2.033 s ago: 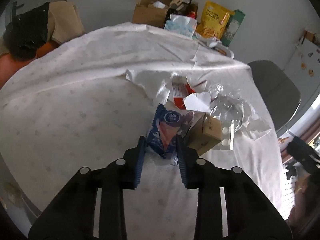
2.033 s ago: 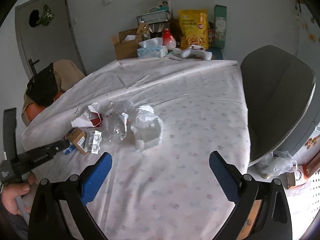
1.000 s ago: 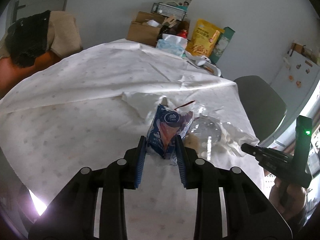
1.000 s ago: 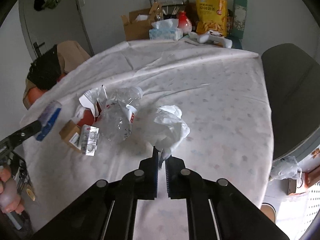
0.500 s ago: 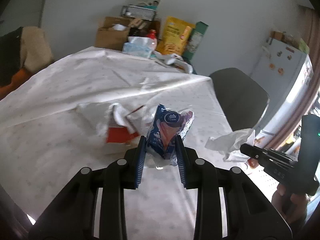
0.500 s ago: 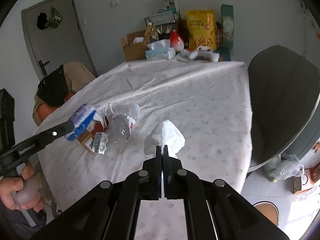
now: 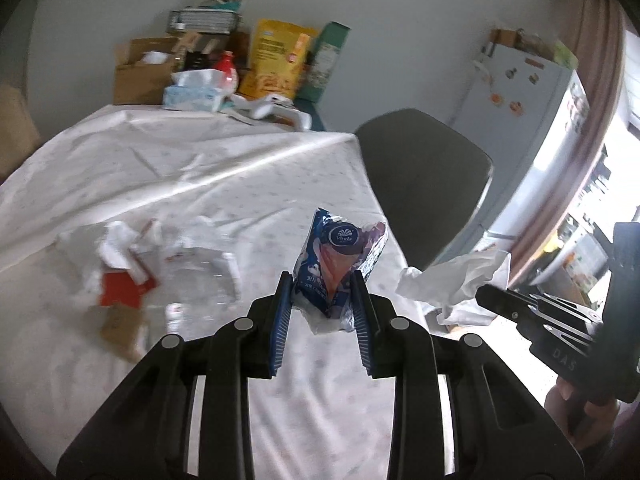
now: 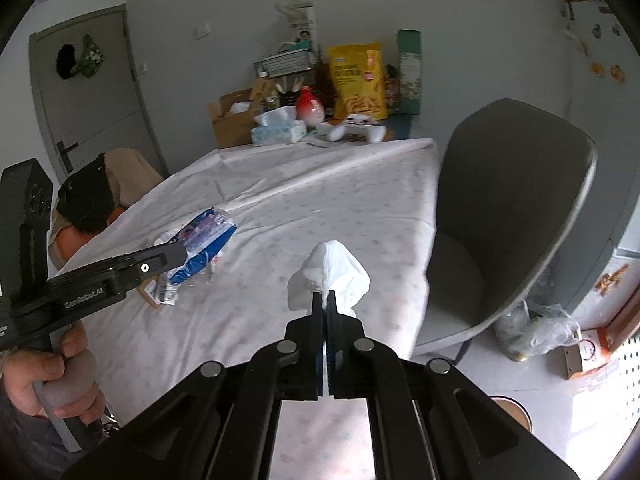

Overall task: Collect trash
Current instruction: 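Carry the snack bag and tissue with both grippers over the bin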

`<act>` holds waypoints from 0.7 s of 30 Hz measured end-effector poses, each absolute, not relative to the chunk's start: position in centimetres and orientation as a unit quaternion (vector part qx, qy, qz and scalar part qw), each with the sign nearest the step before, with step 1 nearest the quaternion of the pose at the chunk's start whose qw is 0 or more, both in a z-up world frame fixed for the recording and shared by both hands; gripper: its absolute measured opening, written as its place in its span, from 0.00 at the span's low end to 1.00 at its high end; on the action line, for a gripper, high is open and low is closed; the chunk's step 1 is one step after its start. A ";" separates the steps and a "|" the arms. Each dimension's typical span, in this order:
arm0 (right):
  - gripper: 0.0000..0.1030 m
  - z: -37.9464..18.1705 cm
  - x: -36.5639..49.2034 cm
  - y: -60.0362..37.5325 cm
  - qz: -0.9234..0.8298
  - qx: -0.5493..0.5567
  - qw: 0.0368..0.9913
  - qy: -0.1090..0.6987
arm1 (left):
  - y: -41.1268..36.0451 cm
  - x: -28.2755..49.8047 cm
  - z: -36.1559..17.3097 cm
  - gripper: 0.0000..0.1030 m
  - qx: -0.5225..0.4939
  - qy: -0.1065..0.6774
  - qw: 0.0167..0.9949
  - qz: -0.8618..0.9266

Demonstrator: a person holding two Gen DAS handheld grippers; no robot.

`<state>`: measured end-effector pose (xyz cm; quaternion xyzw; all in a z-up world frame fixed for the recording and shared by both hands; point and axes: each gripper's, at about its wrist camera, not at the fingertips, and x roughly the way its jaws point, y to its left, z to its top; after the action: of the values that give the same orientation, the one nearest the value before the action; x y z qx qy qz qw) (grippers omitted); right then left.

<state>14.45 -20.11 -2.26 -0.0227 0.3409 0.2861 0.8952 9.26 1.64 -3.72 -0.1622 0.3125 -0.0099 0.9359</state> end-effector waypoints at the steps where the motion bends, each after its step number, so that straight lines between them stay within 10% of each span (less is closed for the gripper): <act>1: 0.02 -2.3 14.5 -20.6 0.281 -0.021 0.897 0.341 | 1.0 9.7 -3.8 0.28 -0.160 0.315 0.935 -0.016; 21: 0.02 -7.9 17.6 -36.2 0.135 0.067 0.909 0.388 | -11.9 16.7 -5.8 0.28 -0.094 0.375 0.915 -0.114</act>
<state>17.59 -36.23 -7.90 0.0670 0.3878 0.1347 0.9094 16.70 -11.93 -5.79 -0.0939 0.3746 -0.1142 0.9153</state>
